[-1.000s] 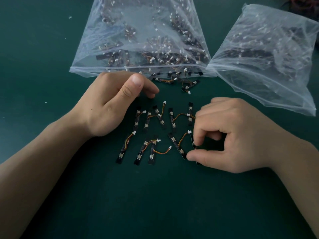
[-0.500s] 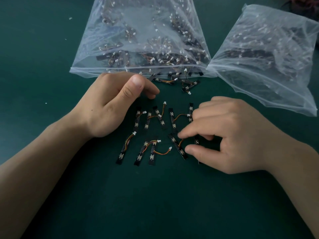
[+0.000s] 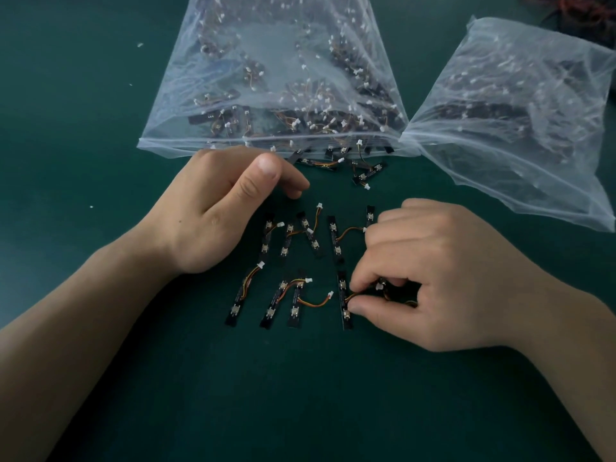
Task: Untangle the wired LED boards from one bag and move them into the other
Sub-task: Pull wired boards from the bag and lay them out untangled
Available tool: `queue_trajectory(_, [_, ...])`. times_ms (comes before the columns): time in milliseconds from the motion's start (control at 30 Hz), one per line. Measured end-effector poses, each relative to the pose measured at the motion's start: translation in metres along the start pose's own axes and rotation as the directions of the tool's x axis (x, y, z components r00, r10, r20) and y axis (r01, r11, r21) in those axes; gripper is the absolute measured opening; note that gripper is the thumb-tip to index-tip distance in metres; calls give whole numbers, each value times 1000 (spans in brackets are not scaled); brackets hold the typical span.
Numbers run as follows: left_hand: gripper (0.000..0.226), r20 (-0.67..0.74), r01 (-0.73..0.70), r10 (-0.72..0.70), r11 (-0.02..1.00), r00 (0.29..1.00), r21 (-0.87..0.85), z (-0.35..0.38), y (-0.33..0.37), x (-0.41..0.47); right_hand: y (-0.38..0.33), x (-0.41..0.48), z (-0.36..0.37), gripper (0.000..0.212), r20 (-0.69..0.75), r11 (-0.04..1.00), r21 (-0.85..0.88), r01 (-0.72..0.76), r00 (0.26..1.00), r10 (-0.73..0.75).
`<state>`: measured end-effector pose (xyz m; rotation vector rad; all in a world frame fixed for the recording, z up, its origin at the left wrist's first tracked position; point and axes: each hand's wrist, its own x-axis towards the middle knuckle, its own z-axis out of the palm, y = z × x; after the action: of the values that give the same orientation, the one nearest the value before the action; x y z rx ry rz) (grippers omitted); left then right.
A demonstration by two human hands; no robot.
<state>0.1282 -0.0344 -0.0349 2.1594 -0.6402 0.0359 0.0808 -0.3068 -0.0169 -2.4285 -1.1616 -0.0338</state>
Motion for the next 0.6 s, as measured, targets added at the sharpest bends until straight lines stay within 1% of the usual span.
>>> queue_trajectory(100, [56, -2, -5, 5, 1000, 1000, 2, 0, 0, 0, 6, -3, -10, 11, -22, 997, 61, -51, 998, 53])
queue_trajectory(200, [56, -2, -7, 7, 1000, 1000, 7, -1, 1, 0, 16, -8, -20, 16, 0, 996, 36, -86, 996, 86])
queue_trajectory(300, [57, -5, -12, 13, 1000, 1000, 13, 0, 2, 0, 18, -10, -22, 24, 30, 996, 24, -86, 996, 85])
queue_trajectory(367, [57, -3, -13, 13, 1000, 1000, 15, 0, 1, 0, 18, -10, -20, 23, 20, 996, 29, -86, 996, 85])
queue_trajectory(433, [56, -1, -12, 12, 1000, 1000, 12, -1, 1, 0, 20, -10, -17, 12, -29, 991, 38, -128, 991, 129])
queue_trajectory(500, [56, 0, -12, 12, 1000, 1000, 10, -1, 0, 0, 24, -9, -16, 5, -121, 980, 15, -198, 973, 198])
queue_trajectory(567, [55, 3, -10, 10, 1000, 1000, 10, 0, 0, 0, 27, -8, -13, 7, -182, 963, 23, -268, 946, 267])
queue_trajectory(600, [56, 6, -9, 9, 1000, 1000, 8, 0, 0, 0, 29, -8, -11, 13, -188, 952, 42, -302, 934, 304])
